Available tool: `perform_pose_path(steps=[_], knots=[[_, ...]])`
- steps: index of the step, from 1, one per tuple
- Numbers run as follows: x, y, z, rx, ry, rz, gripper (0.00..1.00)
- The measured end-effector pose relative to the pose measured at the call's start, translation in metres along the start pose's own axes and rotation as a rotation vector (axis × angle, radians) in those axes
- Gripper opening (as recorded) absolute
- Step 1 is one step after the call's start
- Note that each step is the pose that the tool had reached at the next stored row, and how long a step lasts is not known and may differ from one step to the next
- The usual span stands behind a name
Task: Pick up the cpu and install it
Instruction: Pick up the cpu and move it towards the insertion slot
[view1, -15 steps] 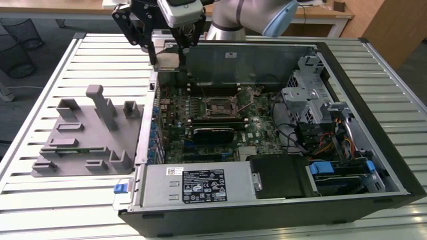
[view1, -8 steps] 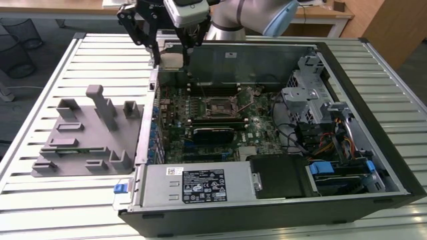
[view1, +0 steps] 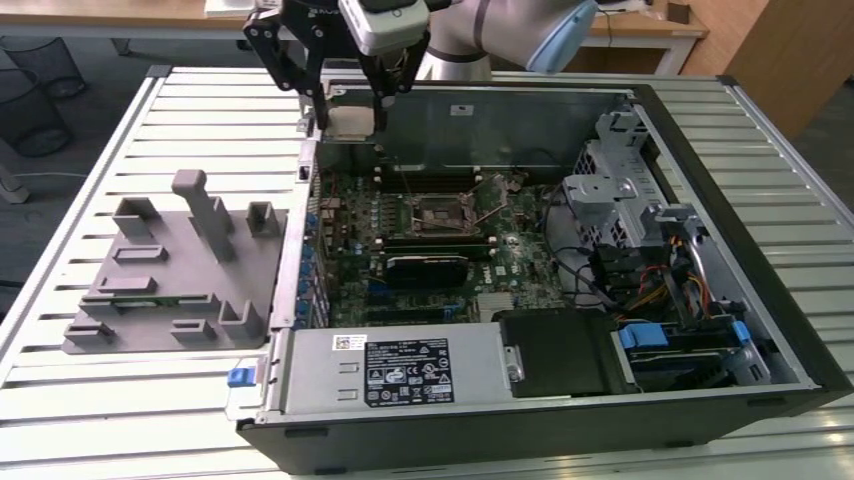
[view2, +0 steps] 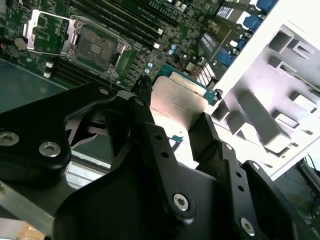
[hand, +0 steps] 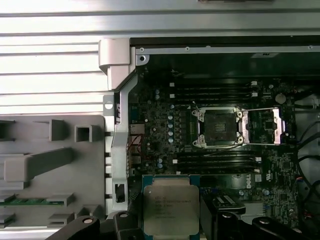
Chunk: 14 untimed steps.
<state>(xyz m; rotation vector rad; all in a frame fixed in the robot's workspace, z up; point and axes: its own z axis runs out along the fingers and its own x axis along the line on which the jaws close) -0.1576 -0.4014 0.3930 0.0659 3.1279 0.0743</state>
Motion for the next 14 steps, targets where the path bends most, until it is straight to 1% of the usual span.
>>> perform_pose_path(steps=[8, 14], knots=[[-0.0068, 0.0003, 0.0001, 0.0, -0.0001, 0.0, 0.54], [-0.0142, 0.0006, 0.0003, 0.0001, 0.0, 0.0, 0.54]])
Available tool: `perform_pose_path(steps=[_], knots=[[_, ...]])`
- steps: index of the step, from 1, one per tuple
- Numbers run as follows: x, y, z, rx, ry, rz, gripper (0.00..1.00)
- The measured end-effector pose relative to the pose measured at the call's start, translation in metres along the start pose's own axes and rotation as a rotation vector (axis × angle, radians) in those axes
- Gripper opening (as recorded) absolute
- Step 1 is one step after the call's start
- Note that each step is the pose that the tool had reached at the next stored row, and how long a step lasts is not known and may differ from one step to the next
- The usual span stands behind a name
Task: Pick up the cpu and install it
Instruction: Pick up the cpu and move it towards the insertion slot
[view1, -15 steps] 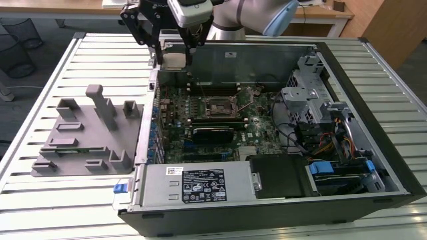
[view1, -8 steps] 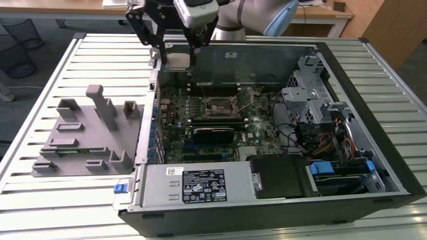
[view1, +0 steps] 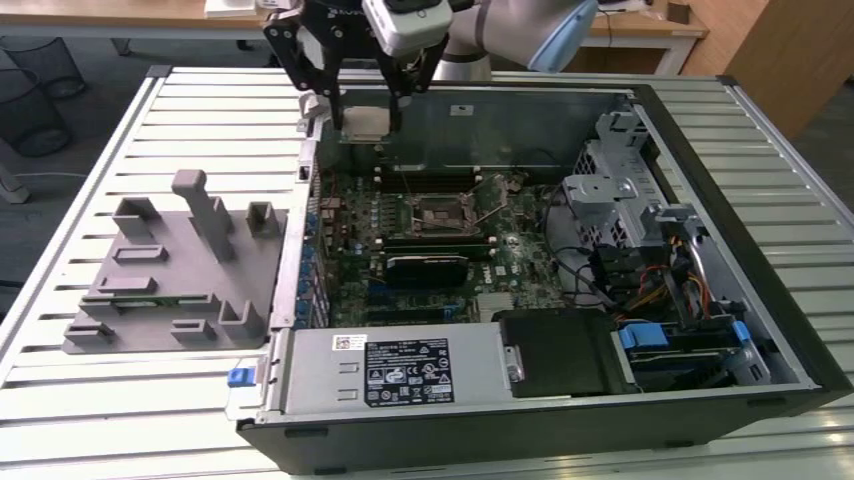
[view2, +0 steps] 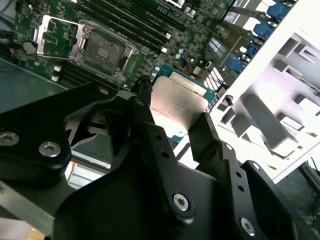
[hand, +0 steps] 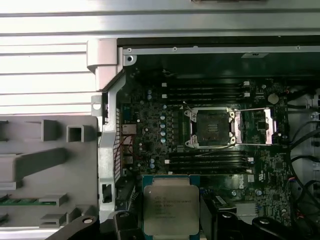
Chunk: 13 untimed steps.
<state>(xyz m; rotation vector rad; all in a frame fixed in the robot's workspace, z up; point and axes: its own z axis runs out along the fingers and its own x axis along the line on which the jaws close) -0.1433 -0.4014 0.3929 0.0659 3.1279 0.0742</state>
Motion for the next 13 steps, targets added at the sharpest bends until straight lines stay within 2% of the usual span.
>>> perform_pose_path(steps=[13], knots=[[-0.0135, 0.0006, 0.0004, -0.0001, -0.0001, 0.0, 0.54]])
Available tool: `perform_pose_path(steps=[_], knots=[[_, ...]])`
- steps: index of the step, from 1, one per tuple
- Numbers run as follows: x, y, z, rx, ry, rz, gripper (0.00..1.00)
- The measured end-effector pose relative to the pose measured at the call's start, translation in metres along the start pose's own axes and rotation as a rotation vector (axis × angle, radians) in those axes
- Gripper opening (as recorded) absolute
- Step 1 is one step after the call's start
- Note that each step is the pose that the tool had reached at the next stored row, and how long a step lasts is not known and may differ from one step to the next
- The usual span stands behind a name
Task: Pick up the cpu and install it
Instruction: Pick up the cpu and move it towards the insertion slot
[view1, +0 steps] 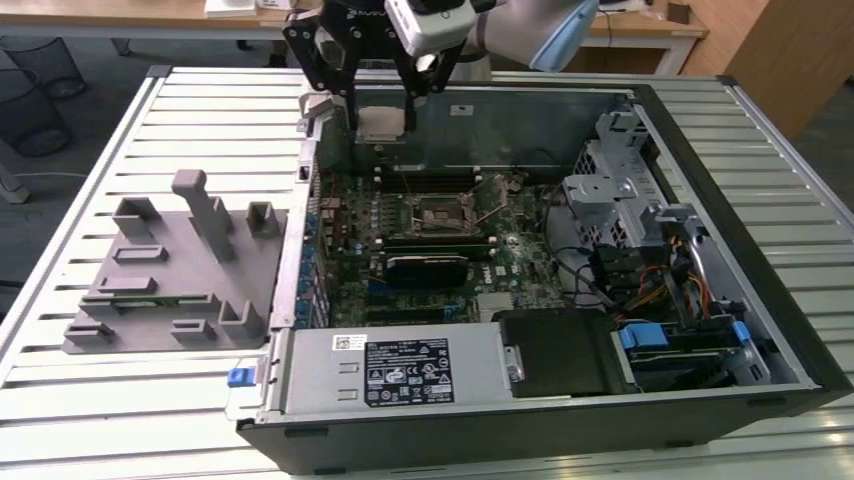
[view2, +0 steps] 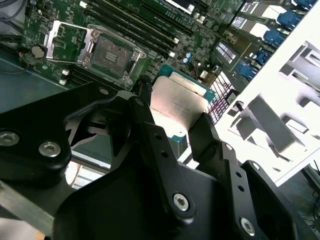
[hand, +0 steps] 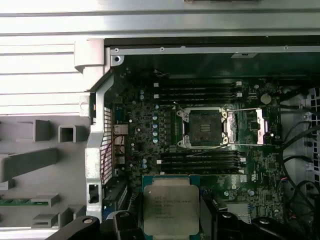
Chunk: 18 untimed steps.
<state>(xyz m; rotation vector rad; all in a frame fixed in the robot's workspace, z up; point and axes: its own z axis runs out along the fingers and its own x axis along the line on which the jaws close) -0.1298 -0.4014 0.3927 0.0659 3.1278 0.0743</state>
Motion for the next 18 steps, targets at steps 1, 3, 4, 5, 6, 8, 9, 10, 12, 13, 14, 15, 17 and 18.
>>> perform_pose_path(steps=[1, 3, 4, 5, 6, 8, 9, 10, 12, 13, 14, 15, 17, 18], knots=[[-0.0008, 0.0, 0.0, 0.0001, 0.0001, 0.0, 0.54], [-0.0023, 0.0001, 0.0001, 0.0, 0.0, 0.0, 0.54], [-0.003, 0.0001, 0.0001, 0.0, 0.0, 0.0, 0.54], [-0.0036, 0.0002, 0.0001, 0.0001, 0.0, 0.0, 0.54], [-0.0044, 0.0002, 0.0001, 0.0, 0.0, 0.0, 0.54], [-0.0056, 0.0002, 0.0002, 0.0, 0.0, 0.0, 0.54], [-0.006, 0.0002, 0.0002, 0.0, 0.0, 0.0, 0.54], [-0.0063, 0.0003, 0.0003, 0.0, 0.0, 0.0, 0.54], [-0.0067, 0.0006, 0.0003, 0.0001, 0.0, 0.0, 0.54], [-0.0068, 0.0007, 0.0003, 0.0, 0.0, 0.0, 0.54], [-0.0071, 0.0008, 0.0003, 0.0, 0.0, 0.0, 0.54], [-0.0074, 0.0009, 0.0004, 0.0, 0.0, 0.0, 0.54], [-0.0083, 0.001, 0.0004, 0.0001, 0.0, 0.0, 0.54], [-0.0089, 0.0011, 0.0004, 0.0, 0.0, 0.0, 0.54]])
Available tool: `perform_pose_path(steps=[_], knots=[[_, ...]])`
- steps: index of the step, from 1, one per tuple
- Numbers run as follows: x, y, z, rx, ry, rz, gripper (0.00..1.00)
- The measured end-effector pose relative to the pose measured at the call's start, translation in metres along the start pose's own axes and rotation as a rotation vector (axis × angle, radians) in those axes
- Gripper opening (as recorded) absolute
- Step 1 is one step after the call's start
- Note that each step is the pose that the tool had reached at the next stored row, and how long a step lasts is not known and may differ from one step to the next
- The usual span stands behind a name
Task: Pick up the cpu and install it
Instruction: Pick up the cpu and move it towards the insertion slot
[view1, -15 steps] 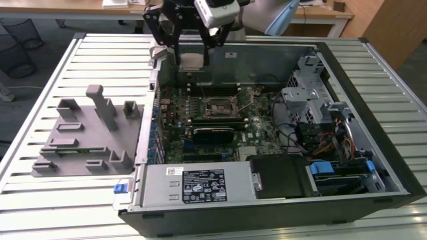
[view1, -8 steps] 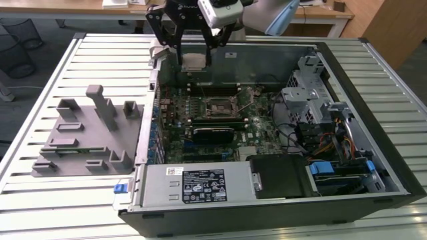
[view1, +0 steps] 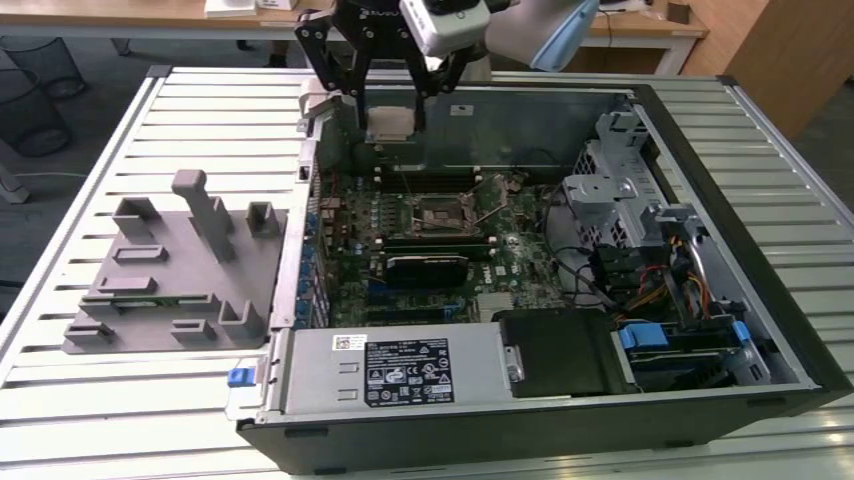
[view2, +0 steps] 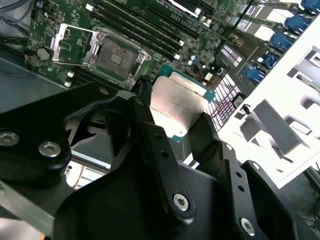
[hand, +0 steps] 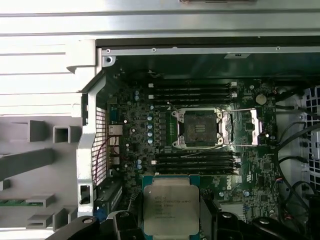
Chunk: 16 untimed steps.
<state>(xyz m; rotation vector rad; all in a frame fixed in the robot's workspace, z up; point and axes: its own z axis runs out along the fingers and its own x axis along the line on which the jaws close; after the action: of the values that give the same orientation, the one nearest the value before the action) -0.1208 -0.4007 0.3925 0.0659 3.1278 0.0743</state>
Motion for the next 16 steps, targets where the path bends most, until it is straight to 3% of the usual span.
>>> perform_pose_path(steps=[10, 16], knots=[[-0.0072, 0.0003, 0.0001, 0.0, 0.0, 0.0, 0.54], [-0.0162, 0.0007, 0.0003, -0.0001, 0.0, 0.0, 0.54]])
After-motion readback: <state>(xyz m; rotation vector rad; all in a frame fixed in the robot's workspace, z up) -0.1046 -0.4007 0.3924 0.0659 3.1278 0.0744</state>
